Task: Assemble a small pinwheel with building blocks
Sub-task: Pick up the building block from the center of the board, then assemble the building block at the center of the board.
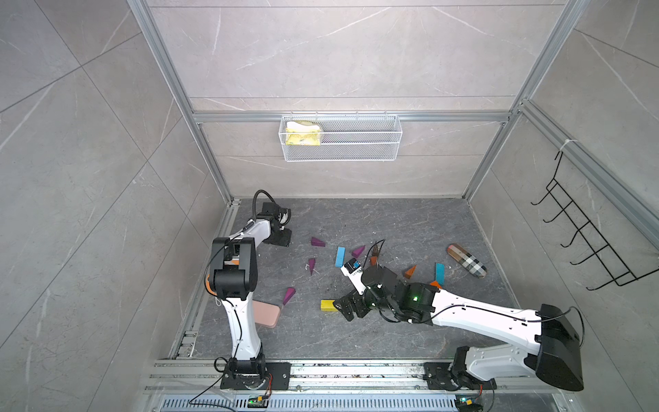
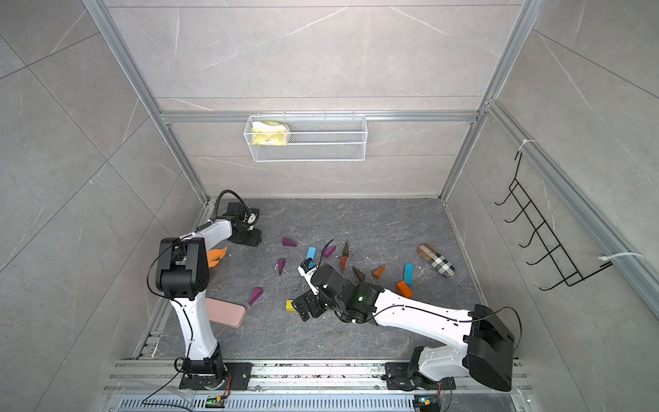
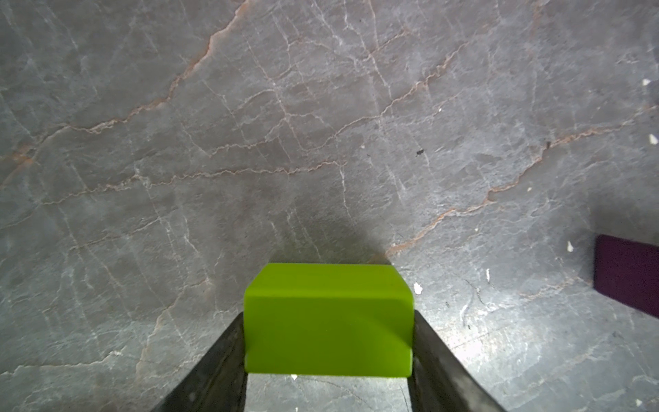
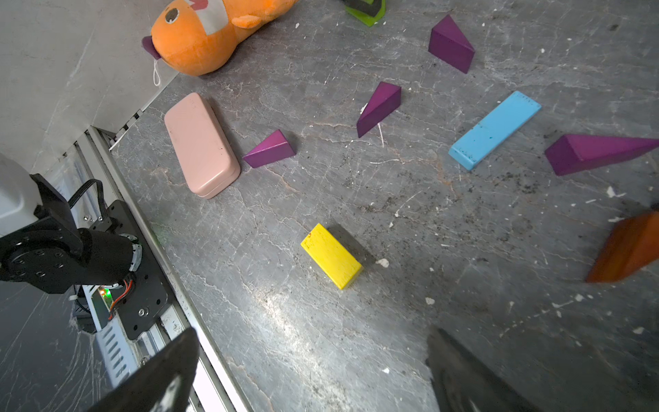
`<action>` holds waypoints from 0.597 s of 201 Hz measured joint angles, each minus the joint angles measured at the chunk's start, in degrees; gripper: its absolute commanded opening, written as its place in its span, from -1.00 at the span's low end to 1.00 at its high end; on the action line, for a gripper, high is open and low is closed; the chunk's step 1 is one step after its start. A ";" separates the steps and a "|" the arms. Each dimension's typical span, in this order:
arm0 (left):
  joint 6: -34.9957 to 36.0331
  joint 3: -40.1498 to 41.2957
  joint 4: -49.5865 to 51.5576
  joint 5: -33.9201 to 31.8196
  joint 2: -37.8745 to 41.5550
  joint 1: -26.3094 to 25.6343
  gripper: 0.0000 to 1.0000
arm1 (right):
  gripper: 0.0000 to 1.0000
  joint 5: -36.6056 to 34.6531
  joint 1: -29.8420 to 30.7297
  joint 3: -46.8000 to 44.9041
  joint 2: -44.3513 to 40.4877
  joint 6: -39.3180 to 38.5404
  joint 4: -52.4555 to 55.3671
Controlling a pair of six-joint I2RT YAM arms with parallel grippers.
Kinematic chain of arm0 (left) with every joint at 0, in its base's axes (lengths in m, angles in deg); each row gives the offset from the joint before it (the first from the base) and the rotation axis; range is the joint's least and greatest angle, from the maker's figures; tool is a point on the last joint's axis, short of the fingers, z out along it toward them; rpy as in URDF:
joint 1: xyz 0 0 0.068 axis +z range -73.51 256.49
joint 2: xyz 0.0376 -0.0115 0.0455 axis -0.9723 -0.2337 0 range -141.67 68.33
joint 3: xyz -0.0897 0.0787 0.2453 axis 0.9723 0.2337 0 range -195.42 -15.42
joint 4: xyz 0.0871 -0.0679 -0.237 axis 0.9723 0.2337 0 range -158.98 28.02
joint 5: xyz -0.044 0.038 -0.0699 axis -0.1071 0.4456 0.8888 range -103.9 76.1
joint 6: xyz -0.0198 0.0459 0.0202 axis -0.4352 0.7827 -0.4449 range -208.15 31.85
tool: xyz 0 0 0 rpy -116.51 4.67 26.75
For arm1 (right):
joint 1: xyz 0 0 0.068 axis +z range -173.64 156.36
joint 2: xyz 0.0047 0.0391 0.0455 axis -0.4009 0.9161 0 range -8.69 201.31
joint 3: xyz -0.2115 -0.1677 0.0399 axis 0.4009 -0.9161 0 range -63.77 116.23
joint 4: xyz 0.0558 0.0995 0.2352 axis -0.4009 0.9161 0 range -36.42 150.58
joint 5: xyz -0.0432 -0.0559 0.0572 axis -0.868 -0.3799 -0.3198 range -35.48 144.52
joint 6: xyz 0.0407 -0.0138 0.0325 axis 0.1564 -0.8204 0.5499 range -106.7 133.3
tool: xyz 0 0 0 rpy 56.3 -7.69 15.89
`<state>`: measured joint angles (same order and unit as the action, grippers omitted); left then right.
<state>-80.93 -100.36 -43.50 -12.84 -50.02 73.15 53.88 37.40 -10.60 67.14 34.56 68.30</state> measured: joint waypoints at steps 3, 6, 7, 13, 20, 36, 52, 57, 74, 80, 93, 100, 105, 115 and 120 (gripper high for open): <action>-0.70 0.35 -0.02 -0.04 0.39 -0.02 0.04 | 0.99 -0.02 0.00 -0.13 -0.20 -0.02 0.02; -1.05 0.79 -0.17 -0.07 0.68 -0.04 0.04 | 0.99 -0.09 0.00 -0.28 -0.35 0.00 0.04; -1.31 1.01 -0.17 -0.11 0.83 -0.04 0.04 | 0.99 -0.11 0.00 -0.37 -0.46 0.02 0.04; -2.38 2.14 -0.22 -0.37 1.88 -0.13 0.03 | 0.99 -0.26 0.00 -0.70 -0.87 0.13 0.09; -3.93 3.87 -0.13 -0.66 3.58 -0.44 0.02 | 0.99 -0.52 0.00 -1.14 -1.51 0.15 0.17; -7.74 7.85 1.09 -2.08 8.79 -1.33 0.00 | 0.99 -1.09 0.00 -2.47 -3.23 0.20 0.52; -11.26 11.32 2.99 -4.81 14.99 -4.20 0.00 | 0.99 -1.51 -0.11 -4.13 -5.09 0.61 0.92; -12.48 12.22 3.85 -5.88 17.11 -5.75 0.00 | 0.99 -1.55 -0.22 -4.74 -5.66 0.72 1.01; -16.68 14.21 6.91 -10.08 23.30 -12.68 0.00 | 0.99 -1.66 -0.57 -6.75 -7.26 1.51 1.53; -18.40 14.86 7.93 -11.52 25.31 -15.65 0.00 | 0.99 -1.66 -0.66 -7.48 -7.76 1.73 1.73; -22.60 16.94 9.66 -13.46 29.75 -22.01 -0.01 | 0.99 -1.62 -0.74 -9.18 -8.96 2.19 1.79; -24.65 18.10 10.51 -13.79 31.67 -24.83 -0.02 | 0.99 -1.55 -0.76 -10.03 -9.66 2.40 1.92; -26.32 19.04 11.08 -14.08 33.00 -26.75 -0.02 | 1.00 -1.46 -0.81 -10.56 -10.08 2.58 2.05; -29.53 20.70 12.28 -14.88 34.97 -29.62 -0.03 | 0.99 -1.44 -0.87 -11.08 -10.64 2.78 2.54; -30.95 21.31 12.74 -15.17 35.56 -30.71 -0.03 | 0.99 -1.38 -0.98 -11.19 -10.80 2.78 2.75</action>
<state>-111.87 -79.05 -30.76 -28.01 -14.46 42.44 52.50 36.42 -21.79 56.34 37.33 71.05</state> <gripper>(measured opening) 0.622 0.994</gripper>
